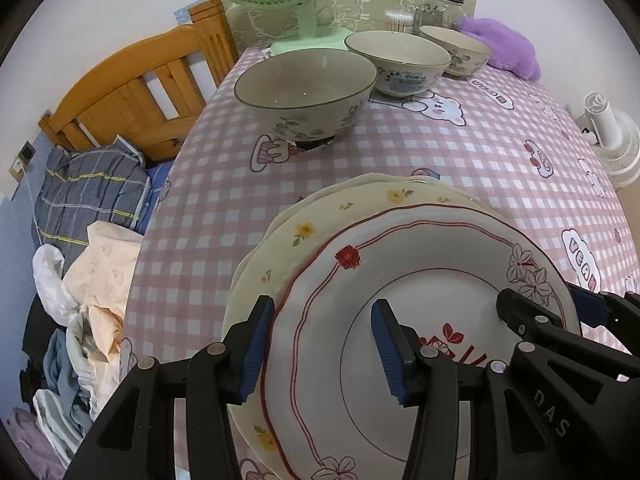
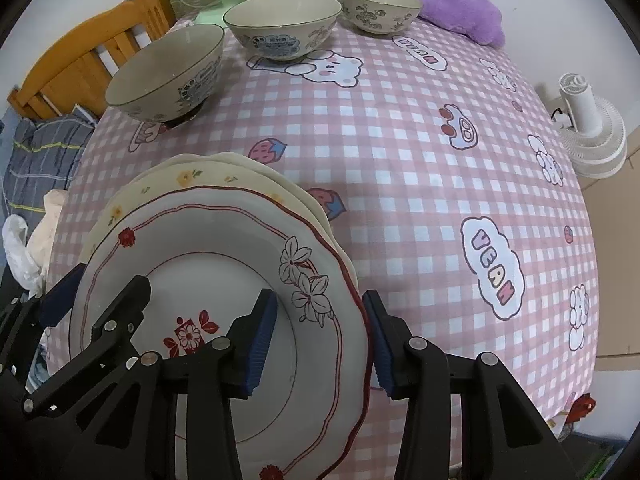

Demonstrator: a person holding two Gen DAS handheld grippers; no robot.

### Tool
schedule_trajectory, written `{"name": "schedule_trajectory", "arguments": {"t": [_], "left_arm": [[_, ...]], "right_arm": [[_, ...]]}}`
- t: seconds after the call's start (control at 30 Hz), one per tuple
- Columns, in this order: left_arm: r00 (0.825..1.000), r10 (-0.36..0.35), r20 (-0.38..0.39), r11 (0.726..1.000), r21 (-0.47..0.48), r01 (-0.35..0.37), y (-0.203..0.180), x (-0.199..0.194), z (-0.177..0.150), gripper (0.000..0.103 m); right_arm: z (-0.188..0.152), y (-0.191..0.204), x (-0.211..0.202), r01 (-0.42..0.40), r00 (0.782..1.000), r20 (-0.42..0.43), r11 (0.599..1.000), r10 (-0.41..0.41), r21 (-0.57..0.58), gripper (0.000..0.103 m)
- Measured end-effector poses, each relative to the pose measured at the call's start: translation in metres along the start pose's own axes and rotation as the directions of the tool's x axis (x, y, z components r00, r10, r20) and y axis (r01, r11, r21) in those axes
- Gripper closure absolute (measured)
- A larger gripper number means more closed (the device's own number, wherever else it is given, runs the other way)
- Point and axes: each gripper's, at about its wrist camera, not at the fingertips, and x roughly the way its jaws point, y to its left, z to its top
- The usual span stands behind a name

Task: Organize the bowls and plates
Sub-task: 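Lower the red-rimmed plate onto the yellow-flower plates and open the right gripper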

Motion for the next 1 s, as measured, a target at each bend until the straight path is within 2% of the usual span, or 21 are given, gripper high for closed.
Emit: {"name": "schedule_trajectory", "arguments": {"t": [0.13, 0.17, 0.2, 0.23, 0.3, 0.7, 1.0], "left_arm": [[1.0, 0.005, 0.001, 1.0, 0.002, -0.005, -0.001, 0.0, -0.001, 0.052], [1.0, 0.008, 0.001, 1.0, 0.003, -0.008, -0.001, 0.0, -0.001, 0.052], [1.0, 0.009, 0.0, 1.0, 0.003, -0.009, -0.001, 0.0, -0.001, 0.051], [1.0, 0.01, 0.001, 1.0, 0.003, -0.01, -0.002, 0.0, -0.001, 0.051], [1.0, 0.009, -0.001, 1.0, 0.007, -0.009, -0.001, 0.0, -0.001, 0.048], [1.0, 0.016, 0.008, 1.0, 0.008, -0.016, 0.012, 0.001, -0.001, 0.045], [0.999, -0.047, 0.011, 0.999, 0.025, 0.047, 0.018, 0.002, 0.001, 0.034]], "right_arm": [[-0.002, -0.004, -0.007, -0.021, 1.0, 0.009, 1.0, 0.021, 0.011, 0.056], [-0.002, -0.006, -0.009, -0.024, 1.0, 0.016, 1.0, 0.023, 0.017, 0.059], [-0.003, -0.01, -0.012, -0.028, 0.999, 0.022, 0.999, 0.028, 0.03, 0.069], [-0.004, -0.012, -0.013, -0.033, 0.999, 0.025, 0.999, 0.032, 0.04, 0.074], [-0.004, -0.015, -0.014, -0.047, 0.999, 0.028, 0.998, 0.046, 0.046, 0.075], [-0.003, 0.004, -0.011, -0.046, 0.998, 0.045, 0.998, 0.044, 0.038, 0.076], [0.003, 0.015, -0.006, -0.003, 0.997, 0.076, 0.999, 0.001, 0.034, 0.072]]}}
